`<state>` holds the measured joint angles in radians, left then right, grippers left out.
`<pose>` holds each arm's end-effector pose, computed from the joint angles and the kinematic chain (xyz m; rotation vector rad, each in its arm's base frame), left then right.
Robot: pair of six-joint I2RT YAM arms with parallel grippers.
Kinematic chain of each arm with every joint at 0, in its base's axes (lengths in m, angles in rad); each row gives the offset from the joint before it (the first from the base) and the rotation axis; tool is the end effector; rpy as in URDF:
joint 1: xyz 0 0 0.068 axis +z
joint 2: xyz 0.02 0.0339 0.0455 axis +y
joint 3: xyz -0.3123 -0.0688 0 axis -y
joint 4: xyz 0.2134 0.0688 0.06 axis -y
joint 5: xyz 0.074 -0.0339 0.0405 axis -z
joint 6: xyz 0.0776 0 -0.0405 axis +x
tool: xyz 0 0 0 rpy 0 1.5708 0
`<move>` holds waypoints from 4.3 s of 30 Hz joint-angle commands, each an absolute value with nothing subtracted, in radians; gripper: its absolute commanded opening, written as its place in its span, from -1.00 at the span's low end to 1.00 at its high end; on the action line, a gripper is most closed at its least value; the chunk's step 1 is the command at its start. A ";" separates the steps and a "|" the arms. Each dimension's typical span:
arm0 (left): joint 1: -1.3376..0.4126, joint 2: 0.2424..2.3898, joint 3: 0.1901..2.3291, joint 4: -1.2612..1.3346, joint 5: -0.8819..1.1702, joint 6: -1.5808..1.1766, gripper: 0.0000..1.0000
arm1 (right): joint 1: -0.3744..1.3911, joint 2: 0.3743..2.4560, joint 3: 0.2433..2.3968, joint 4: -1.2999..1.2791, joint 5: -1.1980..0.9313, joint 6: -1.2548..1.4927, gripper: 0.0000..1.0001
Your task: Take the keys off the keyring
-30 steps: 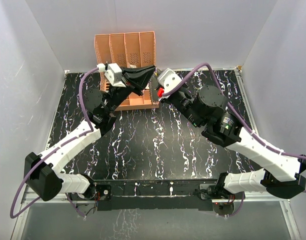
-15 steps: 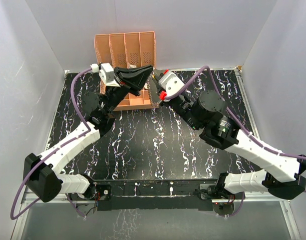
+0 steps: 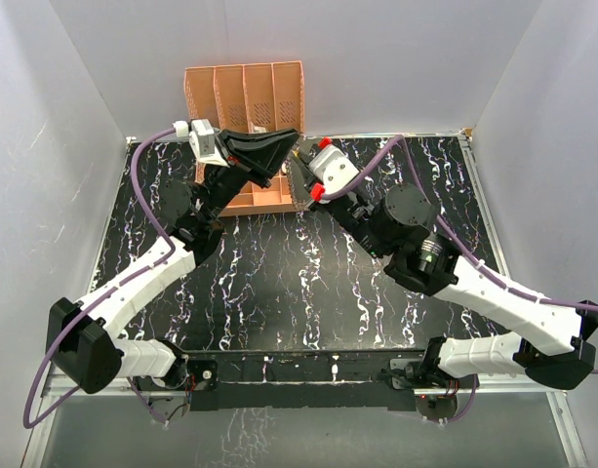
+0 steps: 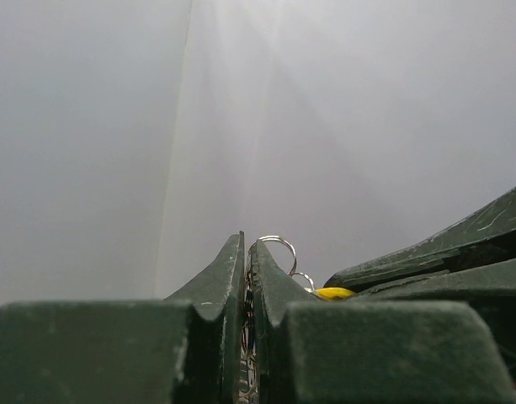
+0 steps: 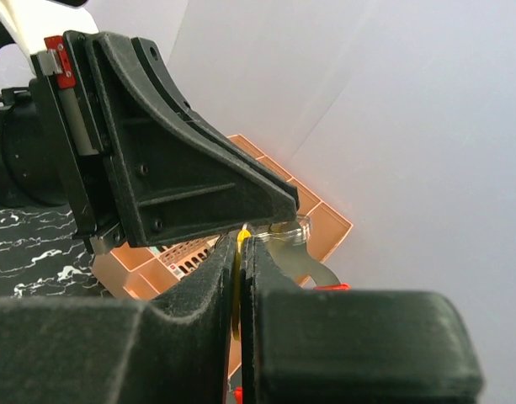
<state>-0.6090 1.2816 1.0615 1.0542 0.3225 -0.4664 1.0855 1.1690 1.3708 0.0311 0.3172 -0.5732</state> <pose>0.1922 -0.1640 0.5341 0.3802 0.7482 -1.1343 0.1327 0.1998 0.5366 -0.7968 1.0935 0.2198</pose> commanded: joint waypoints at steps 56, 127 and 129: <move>-0.458 1.363 1.061 1.058 0.360 -0.273 -0.52 | 0.995 1.045 1.320 -0.089 0.233 -0.477 -1.00; -0.514 1.573 1.071 1.628 0.950 -0.744 -0.12 | 0.995 1.005 1.280 -0.049 0.176 -0.445 -1.00; -0.514 1.560 1.054 1.610 0.944 -0.723 -0.12 | 0.995 1.003 1.279 -0.048 0.177 -0.445 -1.00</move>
<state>-0.5049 1.6127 1.0855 1.5856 0.9279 -0.7723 0.9947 1.0245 1.2758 -0.1558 0.1661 -0.4427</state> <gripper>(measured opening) 0.440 0.027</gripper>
